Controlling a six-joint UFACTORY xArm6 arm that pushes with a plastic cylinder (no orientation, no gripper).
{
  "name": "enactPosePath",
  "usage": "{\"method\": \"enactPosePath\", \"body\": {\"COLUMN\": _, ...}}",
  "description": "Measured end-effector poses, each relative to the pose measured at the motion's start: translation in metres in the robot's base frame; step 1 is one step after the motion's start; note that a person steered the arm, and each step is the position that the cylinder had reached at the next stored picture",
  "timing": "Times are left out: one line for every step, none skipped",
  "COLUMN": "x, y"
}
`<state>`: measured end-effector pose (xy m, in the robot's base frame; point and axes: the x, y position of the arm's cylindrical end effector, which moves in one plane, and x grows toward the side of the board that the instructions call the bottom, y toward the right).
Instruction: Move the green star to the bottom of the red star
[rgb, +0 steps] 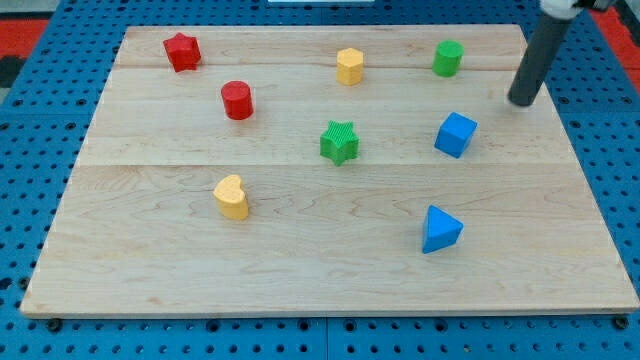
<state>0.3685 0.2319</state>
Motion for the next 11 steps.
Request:
{"method": "enactPosePath", "body": {"x": 0.049, "y": -0.001}}
{"method": "enactPosePath", "body": {"x": 0.066, "y": -0.051}}
{"method": "enactPosePath", "body": {"x": 0.065, "y": -0.144}}
{"method": "enactPosePath", "body": {"x": 0.041, "y": -0.193}}
{"method": "enactPosePath", "body": {"x": 0.056, "y": -0.260}}
{"method": "enactPosePath", "body": {"x": 0.055, "y": -0.317}}
{"method": "enactPosePath", "body": {"x": 0.039, "y": -0.398}}
{"method": "enactPosePath", "body": {"x": 0.069, "y": -0.399}}
{"method": "enactPosePath", "body": {"x": 0.056, "y": -0.430}}
{"method": "enactPosePath", "body": {"x": 0.015, "y": -0.432}}
{"method": "enactPosePath", "body": {"x": -0.021, "y": -0.432}}
